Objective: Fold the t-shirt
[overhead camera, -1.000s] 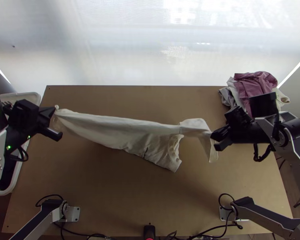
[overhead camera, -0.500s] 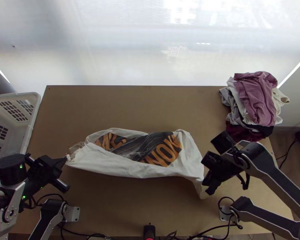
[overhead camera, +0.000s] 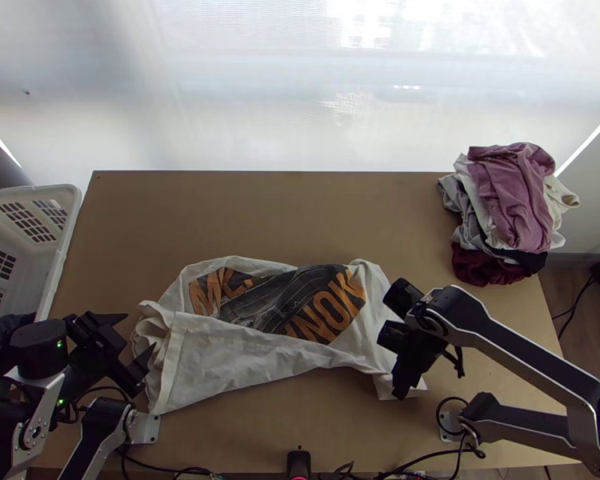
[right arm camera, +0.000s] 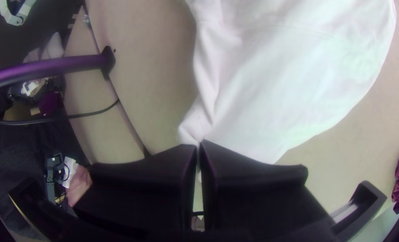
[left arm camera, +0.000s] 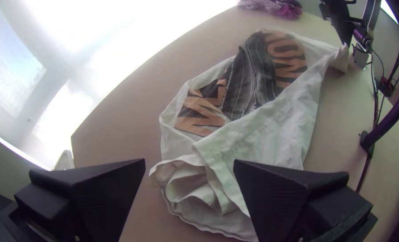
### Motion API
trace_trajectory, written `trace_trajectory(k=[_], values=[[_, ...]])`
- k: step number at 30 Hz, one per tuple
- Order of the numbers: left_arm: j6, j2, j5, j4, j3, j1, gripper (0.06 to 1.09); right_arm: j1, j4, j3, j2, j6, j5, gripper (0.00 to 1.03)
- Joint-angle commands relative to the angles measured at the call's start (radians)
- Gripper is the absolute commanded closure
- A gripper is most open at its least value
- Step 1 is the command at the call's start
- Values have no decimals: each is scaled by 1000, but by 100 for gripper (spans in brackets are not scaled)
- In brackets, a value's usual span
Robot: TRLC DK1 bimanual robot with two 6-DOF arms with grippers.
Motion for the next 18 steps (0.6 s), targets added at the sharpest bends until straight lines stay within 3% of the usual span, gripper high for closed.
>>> trace_trajectory(k=[1,4,6,9,12,18], values=[[12,51,3,45,67,-68,11,19,16,-18,57,6,1,97],[4,111,-1,112,39,-120,11,19,16,-9,59,15,4,67],[-18,155,1,168,42,-142,11,19,13,6,49,21,8,62],[-68,191,-2,195,33,-286,11,15,-5,17,39,24,7,60],[-48,189,-31,197,-25,-431,11,12,-9,16,33,24,7,60],[166,148,-111,188,-159,-678,11,12,-9,16,31,24,8,60]])
